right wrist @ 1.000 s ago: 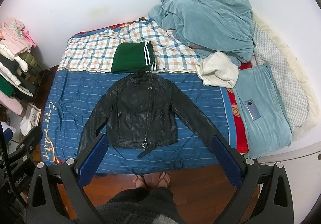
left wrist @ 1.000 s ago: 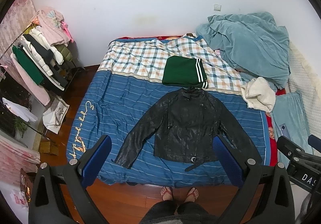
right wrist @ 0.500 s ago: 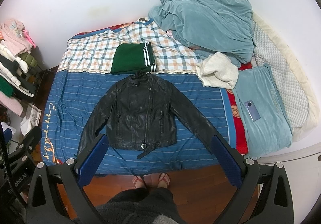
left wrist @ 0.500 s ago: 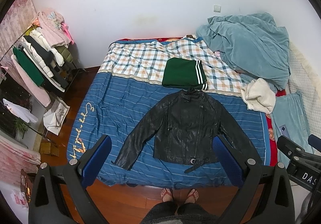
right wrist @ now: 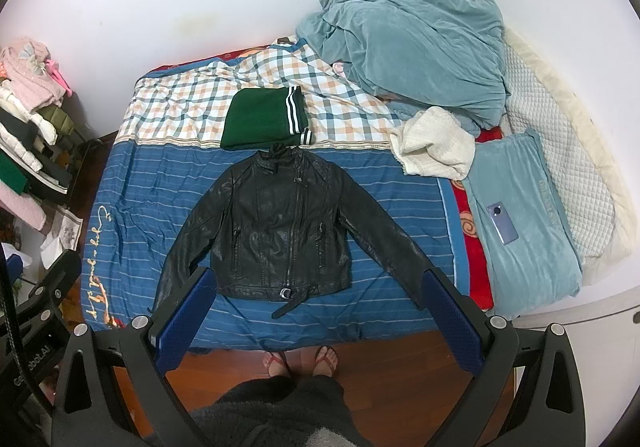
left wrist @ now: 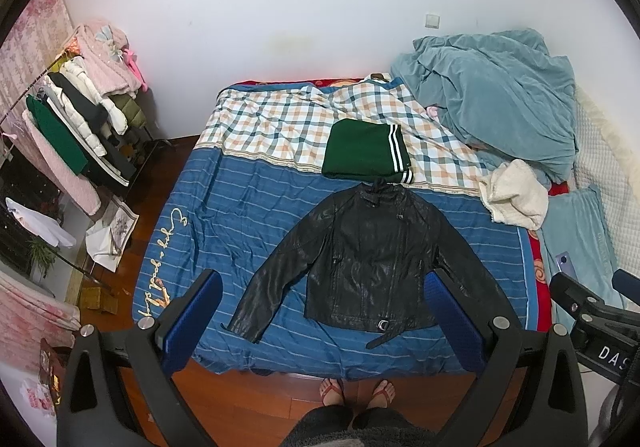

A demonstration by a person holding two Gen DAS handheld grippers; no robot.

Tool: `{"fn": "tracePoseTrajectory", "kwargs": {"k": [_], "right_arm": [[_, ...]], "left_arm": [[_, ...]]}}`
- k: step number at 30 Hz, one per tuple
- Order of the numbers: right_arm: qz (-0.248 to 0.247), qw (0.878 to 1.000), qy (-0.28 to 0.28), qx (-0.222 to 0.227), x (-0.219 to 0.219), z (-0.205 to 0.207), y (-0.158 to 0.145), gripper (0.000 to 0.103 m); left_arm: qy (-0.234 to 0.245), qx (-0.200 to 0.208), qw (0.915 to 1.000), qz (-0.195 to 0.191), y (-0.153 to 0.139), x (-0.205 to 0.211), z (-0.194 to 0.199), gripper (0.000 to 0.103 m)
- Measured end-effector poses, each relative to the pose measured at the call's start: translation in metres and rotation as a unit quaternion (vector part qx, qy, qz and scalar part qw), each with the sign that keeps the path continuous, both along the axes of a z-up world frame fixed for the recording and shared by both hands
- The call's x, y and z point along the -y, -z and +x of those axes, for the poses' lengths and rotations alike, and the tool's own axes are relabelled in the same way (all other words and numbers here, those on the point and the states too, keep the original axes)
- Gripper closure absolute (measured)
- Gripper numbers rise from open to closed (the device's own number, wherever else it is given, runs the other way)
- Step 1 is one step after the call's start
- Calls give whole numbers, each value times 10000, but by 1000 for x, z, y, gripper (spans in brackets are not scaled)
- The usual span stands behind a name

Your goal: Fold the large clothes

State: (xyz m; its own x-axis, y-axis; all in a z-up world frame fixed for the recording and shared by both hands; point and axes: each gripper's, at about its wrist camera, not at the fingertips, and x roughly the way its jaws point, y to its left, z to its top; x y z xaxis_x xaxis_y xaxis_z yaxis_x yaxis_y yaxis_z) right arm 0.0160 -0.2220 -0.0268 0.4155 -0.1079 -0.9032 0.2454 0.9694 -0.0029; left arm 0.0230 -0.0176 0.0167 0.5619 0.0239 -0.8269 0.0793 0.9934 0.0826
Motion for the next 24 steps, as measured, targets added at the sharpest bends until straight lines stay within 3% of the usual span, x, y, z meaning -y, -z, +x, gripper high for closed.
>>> {"fn": "tracePoseTrajectory", "kwargs": {"k": [11, 17, 20, 24], "right_arm": [[-7, 10000, 49, -19, -6, 1, 4, 0], [187, 9993, 276, 194, 10, 25, 17, 0], [329, 9969, 602, 376, 27, 32, 39, 0], [526, 9923, 1101, 230, 52, 35, 80, 0]], "left_arm": [[75, 19, 9999, -72, 11, -4, 5, 0], [-13, 58, 10000, -41, 44, -7, 25, 0], [-23, -34, 10000, -71, 64, -10, 40, 0], [75, -153, 9998, 59, 100, -5, 61, 0]]}}
